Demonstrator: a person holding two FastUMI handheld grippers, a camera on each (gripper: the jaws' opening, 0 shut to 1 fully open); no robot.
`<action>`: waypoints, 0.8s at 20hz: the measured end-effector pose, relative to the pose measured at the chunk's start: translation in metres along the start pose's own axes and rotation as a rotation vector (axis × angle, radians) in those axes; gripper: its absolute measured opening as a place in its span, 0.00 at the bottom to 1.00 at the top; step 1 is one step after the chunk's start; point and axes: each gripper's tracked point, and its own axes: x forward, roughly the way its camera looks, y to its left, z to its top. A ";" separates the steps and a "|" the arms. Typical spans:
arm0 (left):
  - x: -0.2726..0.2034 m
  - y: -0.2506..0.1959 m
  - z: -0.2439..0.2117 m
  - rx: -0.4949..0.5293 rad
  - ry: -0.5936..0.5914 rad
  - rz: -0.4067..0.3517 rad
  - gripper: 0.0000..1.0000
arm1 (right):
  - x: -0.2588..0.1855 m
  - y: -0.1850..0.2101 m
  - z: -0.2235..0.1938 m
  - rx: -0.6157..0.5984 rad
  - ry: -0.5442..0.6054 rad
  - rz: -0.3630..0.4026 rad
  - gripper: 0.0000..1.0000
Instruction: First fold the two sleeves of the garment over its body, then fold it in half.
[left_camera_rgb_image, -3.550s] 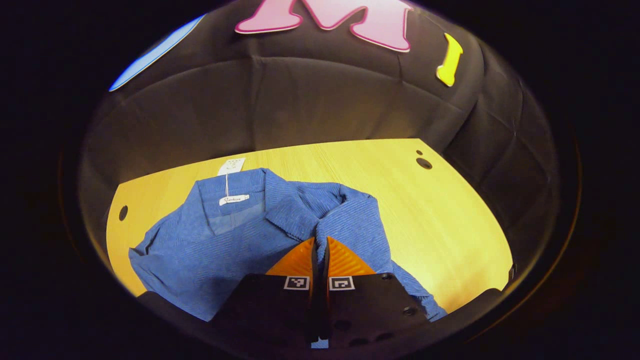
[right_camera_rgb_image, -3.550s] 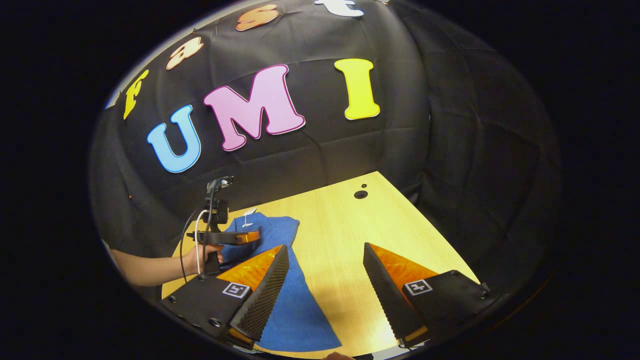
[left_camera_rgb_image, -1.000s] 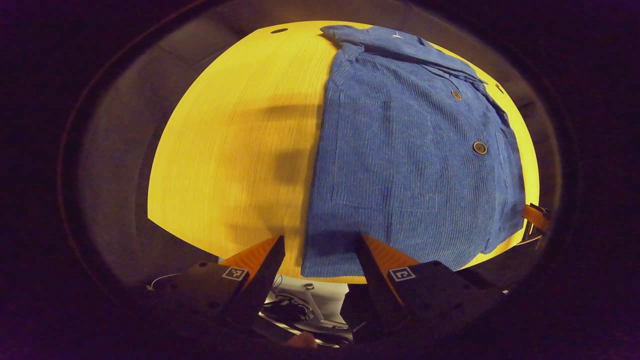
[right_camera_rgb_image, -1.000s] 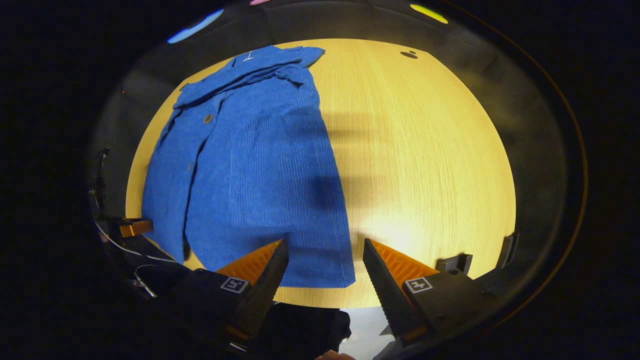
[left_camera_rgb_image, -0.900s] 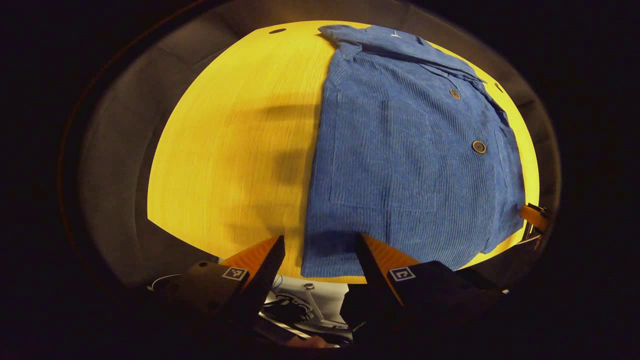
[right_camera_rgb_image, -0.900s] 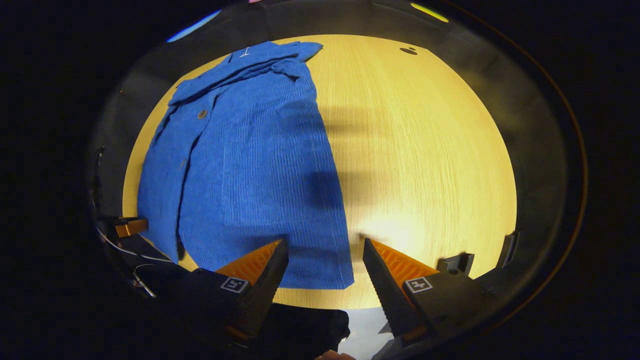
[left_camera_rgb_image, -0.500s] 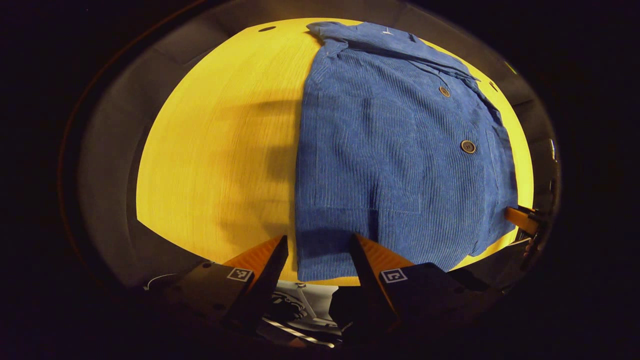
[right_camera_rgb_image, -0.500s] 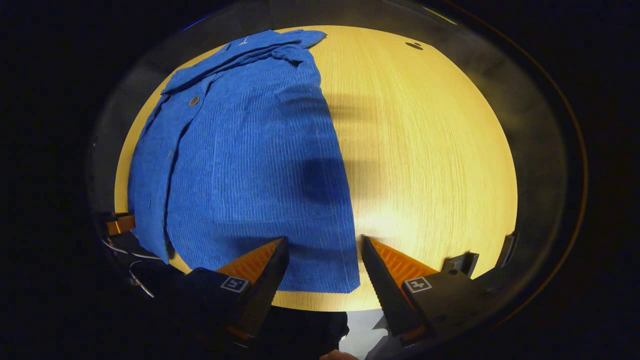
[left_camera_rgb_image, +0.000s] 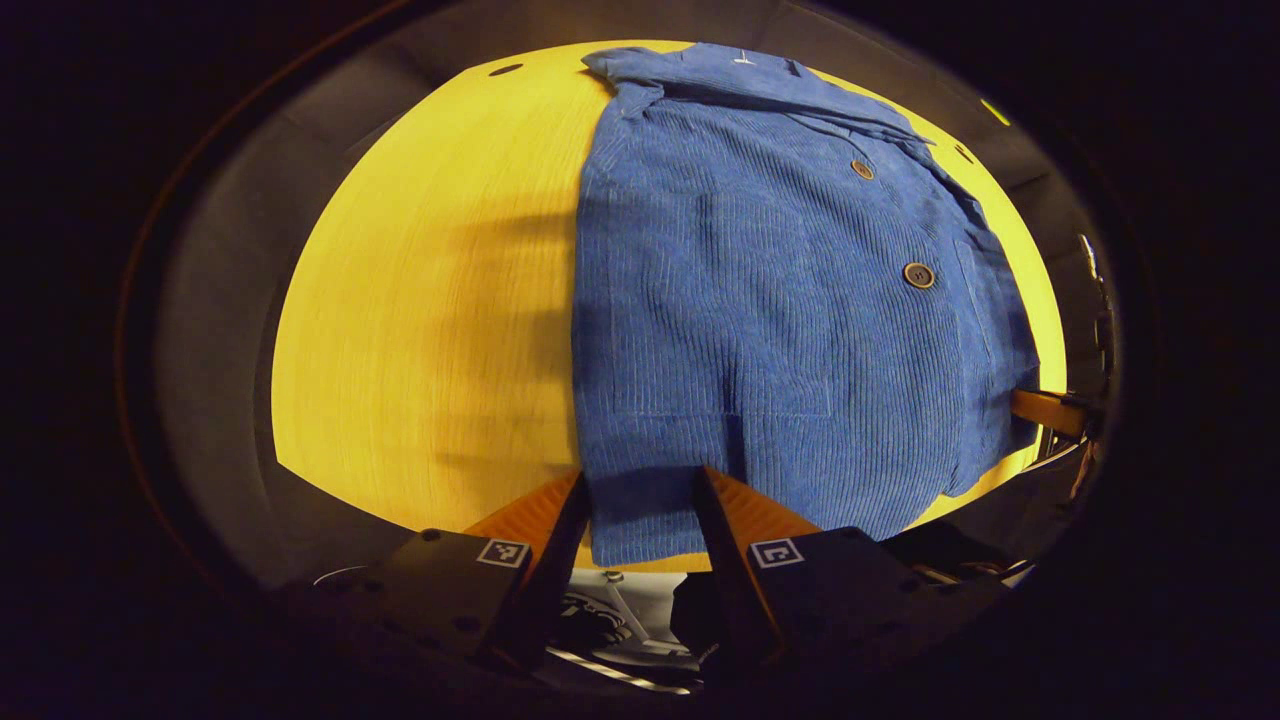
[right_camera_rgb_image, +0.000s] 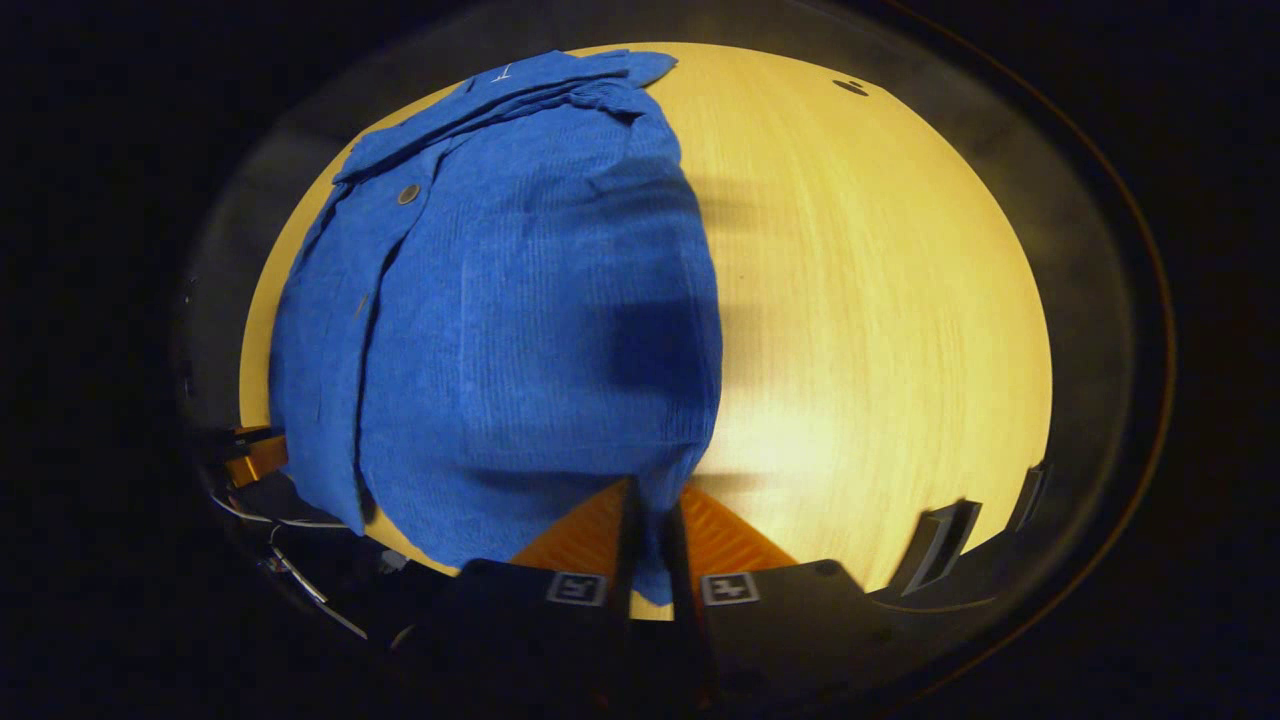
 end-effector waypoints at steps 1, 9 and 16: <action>0.000 -0.003 0.001 0.004 -0.006 -0.004 0.49 | -0.001 0.001 -0.001 -0.002 0.013 0.015 0.14; -0.005 -0.007 -0.001 -0.115 -0.037 -0.141 0.00 | -0.005 0.002 0.000 0.157 -0.002 0.117 0.02; -0.048 -0.018 0.006 -0.087 -0.115 -0.244 0.00 | -0.055 0.032 0.021 0.178 -0.094 0.199 0.02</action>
